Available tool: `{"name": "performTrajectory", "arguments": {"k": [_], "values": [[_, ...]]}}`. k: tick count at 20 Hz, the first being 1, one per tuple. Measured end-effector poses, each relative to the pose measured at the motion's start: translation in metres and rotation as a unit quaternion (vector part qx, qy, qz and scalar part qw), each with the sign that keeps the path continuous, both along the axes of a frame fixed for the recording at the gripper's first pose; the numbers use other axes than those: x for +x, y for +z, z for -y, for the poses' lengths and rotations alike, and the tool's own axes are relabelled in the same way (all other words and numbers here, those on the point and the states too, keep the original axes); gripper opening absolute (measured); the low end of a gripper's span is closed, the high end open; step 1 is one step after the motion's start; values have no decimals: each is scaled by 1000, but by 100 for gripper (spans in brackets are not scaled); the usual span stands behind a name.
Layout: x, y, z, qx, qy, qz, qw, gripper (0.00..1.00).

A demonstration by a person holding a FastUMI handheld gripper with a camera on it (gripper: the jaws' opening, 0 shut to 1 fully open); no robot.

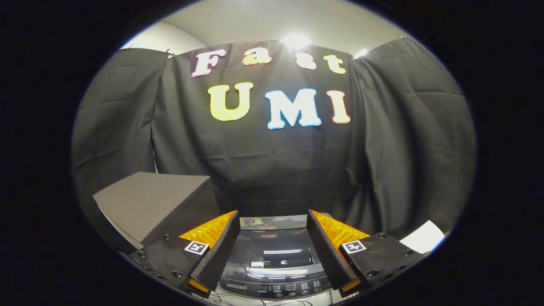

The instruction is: Put the clothes into the washing machine and then close the washing machine lid.

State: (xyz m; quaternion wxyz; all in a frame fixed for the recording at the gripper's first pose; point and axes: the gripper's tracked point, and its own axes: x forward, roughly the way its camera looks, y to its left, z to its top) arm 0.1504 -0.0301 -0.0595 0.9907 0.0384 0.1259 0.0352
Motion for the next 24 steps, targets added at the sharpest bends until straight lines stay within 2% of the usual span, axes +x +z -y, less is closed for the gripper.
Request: {"name": "performTrajectory", "arguments": {"k": [4,9,17,24], "values": [[-44,37,-2,-12,-24,31,999,98],[-88,63,-3,-16,-34,54,998,98],[-139,65,1,-33,-9,85,996,98],[-161,54,6,-24,4,86,996,98]]}}
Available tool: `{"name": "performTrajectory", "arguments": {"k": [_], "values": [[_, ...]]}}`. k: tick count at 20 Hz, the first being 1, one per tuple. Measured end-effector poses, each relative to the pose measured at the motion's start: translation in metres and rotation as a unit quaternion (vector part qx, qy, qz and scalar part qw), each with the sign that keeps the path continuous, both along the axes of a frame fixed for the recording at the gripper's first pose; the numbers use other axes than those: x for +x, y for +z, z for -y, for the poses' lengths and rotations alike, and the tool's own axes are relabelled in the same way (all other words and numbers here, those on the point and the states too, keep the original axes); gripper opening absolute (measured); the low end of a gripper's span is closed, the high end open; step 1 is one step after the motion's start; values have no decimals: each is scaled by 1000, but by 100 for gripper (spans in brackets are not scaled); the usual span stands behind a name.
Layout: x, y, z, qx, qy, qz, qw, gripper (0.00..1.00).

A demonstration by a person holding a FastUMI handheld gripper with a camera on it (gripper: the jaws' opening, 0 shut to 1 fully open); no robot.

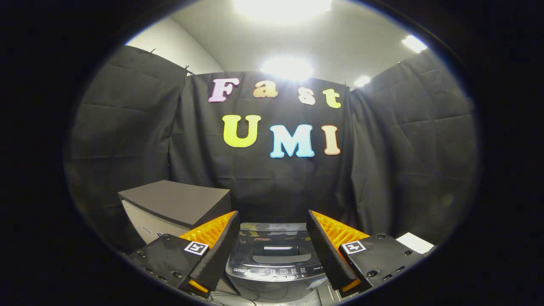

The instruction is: Put the clothes into the washing machine and then close the washing machine lid.

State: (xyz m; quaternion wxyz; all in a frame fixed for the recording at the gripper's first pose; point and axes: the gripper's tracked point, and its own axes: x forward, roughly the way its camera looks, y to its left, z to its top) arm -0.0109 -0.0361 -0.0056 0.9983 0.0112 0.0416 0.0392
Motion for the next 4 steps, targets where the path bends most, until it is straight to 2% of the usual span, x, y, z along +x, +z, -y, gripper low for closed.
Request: {"name": "performTrajectory", "arguments": {"k": [4], "values": [[-4,2,2,-5,7,3,1000,98]]}}
